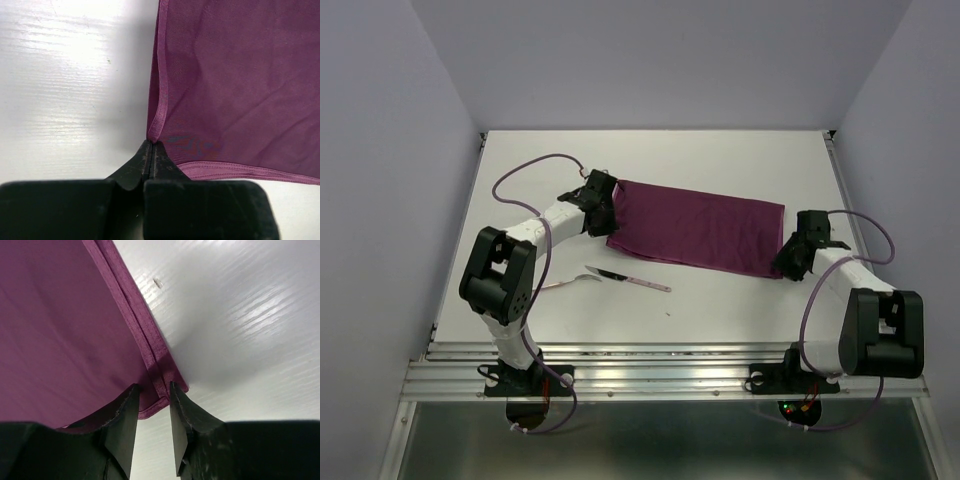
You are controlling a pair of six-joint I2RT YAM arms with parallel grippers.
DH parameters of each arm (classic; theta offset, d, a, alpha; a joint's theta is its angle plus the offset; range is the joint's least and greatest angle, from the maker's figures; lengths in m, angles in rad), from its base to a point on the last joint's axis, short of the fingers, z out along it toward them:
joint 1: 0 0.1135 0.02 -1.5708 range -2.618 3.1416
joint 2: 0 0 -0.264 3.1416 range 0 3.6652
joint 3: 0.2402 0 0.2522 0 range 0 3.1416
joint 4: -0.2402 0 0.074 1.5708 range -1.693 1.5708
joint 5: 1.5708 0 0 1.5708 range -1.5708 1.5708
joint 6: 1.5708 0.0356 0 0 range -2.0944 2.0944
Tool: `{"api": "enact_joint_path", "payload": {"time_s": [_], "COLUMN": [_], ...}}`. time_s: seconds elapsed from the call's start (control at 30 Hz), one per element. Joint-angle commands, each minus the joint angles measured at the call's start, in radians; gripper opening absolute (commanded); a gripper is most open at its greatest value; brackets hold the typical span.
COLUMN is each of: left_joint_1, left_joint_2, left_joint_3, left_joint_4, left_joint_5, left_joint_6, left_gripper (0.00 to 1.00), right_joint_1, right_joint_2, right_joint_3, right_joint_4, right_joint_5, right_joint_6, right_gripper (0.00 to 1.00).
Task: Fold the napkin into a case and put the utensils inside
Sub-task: Smooth out the rectangle-folded napkin at the center of the board.
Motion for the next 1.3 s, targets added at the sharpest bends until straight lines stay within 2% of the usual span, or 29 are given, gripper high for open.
{"api": "enact_joint_path", "payload": {"time_s": [0.0,0.13,0.37,0.53,0.73,0.77,0.8,0.87,0.93,1.03,1.07,1.23,1.27], "left_joint_1": [-0.008,-0.010,-0.010,-0.013,-0.013,-0.013,-0.011,-0.015,-0.016,-0.018,-0.019,-0.019,-0.019], "left_joint_2": [-0.012,-0.003,0.019,0.022,0.022,0.023,0.031,0.042,0.048,0.055,0.054,0.051,0.052], "left_joint_3": [0.016,0.022,0.031,0.032,0.040,0.042,0.043,0.045,0.043,0.045,0.045,0.048,0.049], "left_joint_4": [-0.001,-0.001,-0.001,-0.002,-0.010,-0.010,-0.012,-0.015,-0.013,-0.013,-0.013,-0.012,-0.013], "left_joint_5": [0.011,0.016,0.020,0.013,0.008,0.011,0.013,0.014,0.016,0.014,0.014,0.005,0.004], "left_joint_6": [0.025,0.031,0.033,0.031,0.034,0.036,0.036,0.039,0.039,0.039,0.040,0.040,0.040], "left_gripper": [0.04,0.14,0.15,0.00,0.00,0.02,0.15,0.26,0.34,0.37,0.36,0.07,0.04], "right_joint_1": [-0.003,-0.003,-0.003,-0.003,-0.003,-0.003,-0.003,-0.003,-0.003,-0.003,-0.003,-0.003,-0.003], "right_joint_2": [0.041,0.062,0.045,0.043,0.016,0.016,0.014,0.017,0.019,0.013,0.009,0.002,0.003], "right_joint_3": [-0.002,-0.012,-0.010,-0.007,0.002,0.004,0.004,0.004,0.004,0.001,0.001,0.005,0.005], "right_joint_4": [0.002,0.017,0.023,0.025,0.018,0.017,0.018,0.018,0.020,0.025,0.025,0.026,0.026], "right_joint_5": [-0.053,-0.071,-0.063,-0.063,-0.057,-0.057,-0.056,-0.057,-0.062,-0.065,-0.065,-0.068,-0.068], "right_joint_6": [-0.002,-0.002,0.002,0.001,0.002,0.002,0.004,0.004,0.005,0.008,0.008,0.011,0.011], "right_gripper": [0.37,0.34,0.20,0.04,0.01,0.01,0.01,0.02,0.06,0.07,0.06,0.02,0.02]}}
